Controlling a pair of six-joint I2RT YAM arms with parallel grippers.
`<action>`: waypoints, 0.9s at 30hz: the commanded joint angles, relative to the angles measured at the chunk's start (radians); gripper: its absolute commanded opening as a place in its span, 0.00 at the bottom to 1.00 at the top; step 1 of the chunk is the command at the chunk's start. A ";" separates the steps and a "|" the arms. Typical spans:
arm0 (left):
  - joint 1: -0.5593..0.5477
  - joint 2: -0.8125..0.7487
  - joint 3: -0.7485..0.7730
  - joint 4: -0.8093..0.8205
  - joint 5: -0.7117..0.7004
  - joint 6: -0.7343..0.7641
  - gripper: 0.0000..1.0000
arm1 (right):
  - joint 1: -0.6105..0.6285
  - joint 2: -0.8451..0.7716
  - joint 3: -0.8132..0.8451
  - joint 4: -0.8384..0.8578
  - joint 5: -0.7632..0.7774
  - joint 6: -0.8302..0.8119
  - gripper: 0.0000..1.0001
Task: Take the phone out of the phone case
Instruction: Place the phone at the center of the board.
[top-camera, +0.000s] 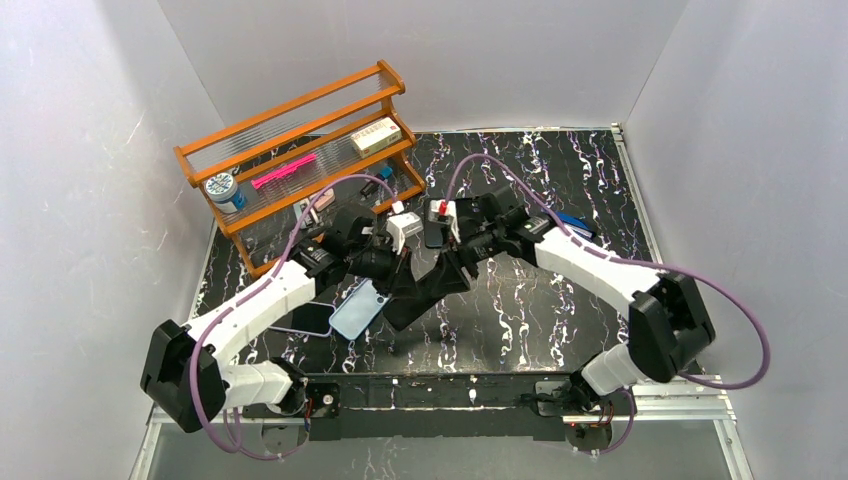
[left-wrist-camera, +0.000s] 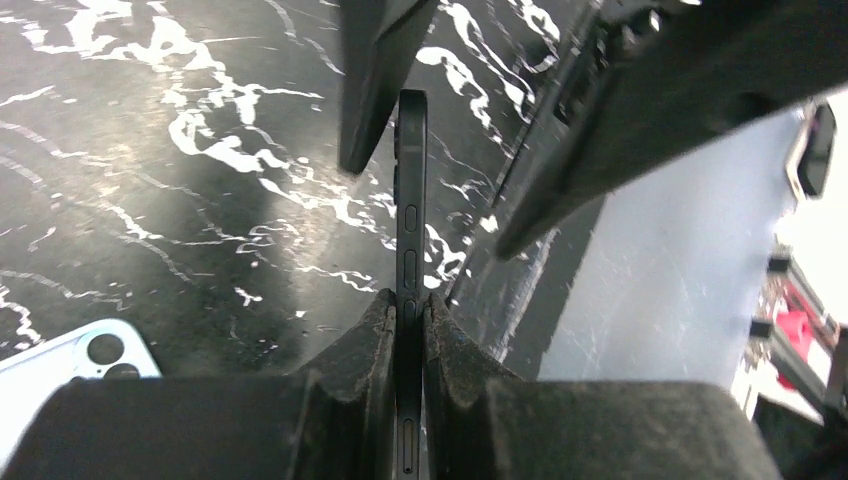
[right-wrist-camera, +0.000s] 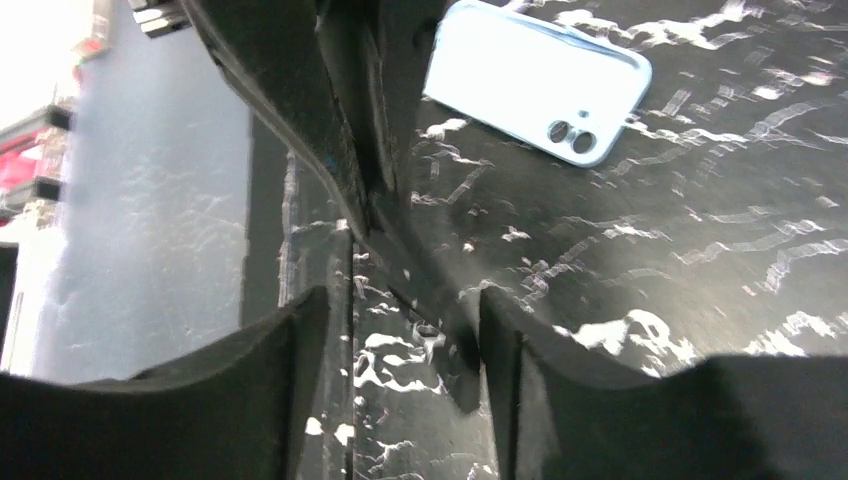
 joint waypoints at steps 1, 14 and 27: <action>0.003 -0.059 -0.072 0.161 -0.187 -0.241 0.00 | -0.056 -0.163 -0.096 0.229 0.202 0.169 0.71; -0.024 0.084 -0.309 0.733 -0.472 -0.815 0.00 | -0.098 -0.625 -0.441 0.535 0.809 0.442 0.99; -0.069 0.365 -0.283 0.906 -0.600 -0.947 0.00 | -0.100 -0.705 -0.502 0.558 0.861 0.459 0.99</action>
